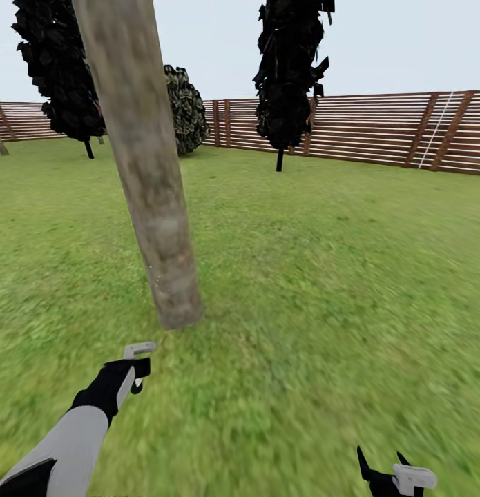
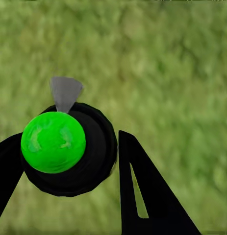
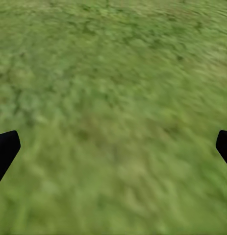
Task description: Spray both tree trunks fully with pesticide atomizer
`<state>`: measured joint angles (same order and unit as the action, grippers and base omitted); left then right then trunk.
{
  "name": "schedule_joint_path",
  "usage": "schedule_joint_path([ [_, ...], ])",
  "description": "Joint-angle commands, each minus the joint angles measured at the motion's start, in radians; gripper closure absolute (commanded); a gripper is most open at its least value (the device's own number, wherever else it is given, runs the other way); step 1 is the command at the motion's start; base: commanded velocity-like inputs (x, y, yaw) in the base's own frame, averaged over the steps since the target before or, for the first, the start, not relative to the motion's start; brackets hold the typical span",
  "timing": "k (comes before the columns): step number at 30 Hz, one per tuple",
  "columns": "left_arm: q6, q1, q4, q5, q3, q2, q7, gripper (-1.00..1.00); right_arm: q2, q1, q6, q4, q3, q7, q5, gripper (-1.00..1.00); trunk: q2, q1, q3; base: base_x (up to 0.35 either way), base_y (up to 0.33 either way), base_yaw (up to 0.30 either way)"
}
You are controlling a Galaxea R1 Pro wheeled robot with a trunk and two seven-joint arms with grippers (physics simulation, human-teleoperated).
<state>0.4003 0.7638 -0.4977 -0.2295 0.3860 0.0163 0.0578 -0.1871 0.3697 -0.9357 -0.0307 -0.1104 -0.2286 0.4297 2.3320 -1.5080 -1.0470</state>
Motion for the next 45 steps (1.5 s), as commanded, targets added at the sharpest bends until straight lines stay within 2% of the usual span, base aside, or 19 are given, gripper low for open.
schedule_joint_path([
  [1, 0.0, 0.0, -0.004, -0.001, -0.003, -0.001, 0.0, 1.0, 0.0, 0.0, 0.0, 0.0, 0.0, 0.0, 0.0, -1.0, 0.0, 0.0, 0.0, 0.006, -0.013, 0.029],
  [5, 0.008, 0.015, -0.006, -0.004, -0.007, -0.02, 0.001, 1.0, 0.0, 0.0, 0.0, 0.0, 0.0, 0.0, 0.0, -1.0, 0.0, 0.0, 0.0, 0.002, -0.004, 0.01],
  [7, 0.012, 0.02, -0.011, -0.008, -0.014, -0.067, 0.002, 1.0, 0.0, 0.0, 0.0, 0.0, 0.0, 0.0, 0.0, -1.0, 0.0, 0.0, 0.0, 0.0, -0.001, 0.002],
  [9, 0.015, 0.034, -0.013, -0.009, -0.029, -0.099, 0.007, 1.0, 0.0, 0.0, 0.0, 0.0, 0.0, 0.0, 0.0, -1.0, 0.0, 0.0, 0.0, 0.0, 0.0, 0.0],
  [10, 0.024, 0.048, -0.013, -0.009, -0.048, -0.121, 0.014, 1.0, 0.0, 0.0, 0.0, 0.0, 0.0, 0.0, 0.0, -1.0, 0.0, 0.0, 0.0, 0.0, 0.0, 0.0],
  [11, 0.038, 0.058, -0.014, -0.008, -0.057, -0.129, 0.018, 1.0, 0.0, 0.0, 0.0, 0.0, 0.0, 0.0, 0.0, -1.0, 0.0, 0.0, 0.0, 0.0, 0.0, 0.0],
  [15, 0.085, 0.113, -0.015, -0.006, -0.068, -0.129, 0.024, 1.0, 0.0, 0.0, 0.0, 0.0, 0.0, 0.0, 0.0, -1.0, 0.0, 0.0, 0.0, 0.0, 0.0, 0.0],
  [17, 0.091, 0.133, -0.016, -0.008, -0.065, -0.12, 0.052, 1.0, 0.0, 0.0, 0.0, 0.0, 0.0, 0.0, 0.0, -1.0, 0.0, 0.0, 0.0, 0.0, 0.0, 0.0],
  [20, 0.1, 0.138, -0.017, -0.006, -0.064, -0.095, 0.113, 1.0, 0.0, 0.0, 0.001, 0.0, 0.0, 0.0, 0.0, -1.0, 0.0, 0.0, 0.0, 0.0, 0.0, 0.0],
  [23, 0.103, 0.13, -0.018, -0.005, -0.072, -0.083, 0.127, 1.0, 0.0, 0.0, 0.001, 0.0, 0.0, 0.0, 0.0, -1.0, 0.0, 0.0, 0.0, 0.0, 0.0, 0.0],
  [35, 0.103, 0.127, -0.015, -0.002, -0.068, -0.095, 0.124, 1.0, 0.0, 0.0, 0.002, -0.001, 0.0, 0.0, 0.0, -1.0, 0.0, 0.0, 0.0, 0.274, 0.0, 0.0],
  [40, 0.103, 0.127, -0.015, -0.002, -0.069, -0.124, 0.122, 1.0, 0.0, 0.0, 0.002, -0.001, 0.0, 0.0, 0.0, -1.0, 0.0, 0.0, 0.0, 0.119, 0.0, 0.0],
  [43, 0.104, 0.126, -0.004, -0.002, -0.068, -0.154, 0.122, 1.0, 0.0, 0.0, 0.002, -0.001, 0.0, 0.0, 0.0, -1.0, 0.0, 0.0, 0.0, 0.009, 0.0, 0.0],
  [45, 0.104, 0.126, -0.001, -0.002, -0.068, -0.161, 0.122, 1.0, 0.0, 0.0, 0.002, -0.001, 0.0, 0.0, 0.0, -1.0, 0.0, 0.0, 0.0, 0.002, 0.0, 0.0],
])
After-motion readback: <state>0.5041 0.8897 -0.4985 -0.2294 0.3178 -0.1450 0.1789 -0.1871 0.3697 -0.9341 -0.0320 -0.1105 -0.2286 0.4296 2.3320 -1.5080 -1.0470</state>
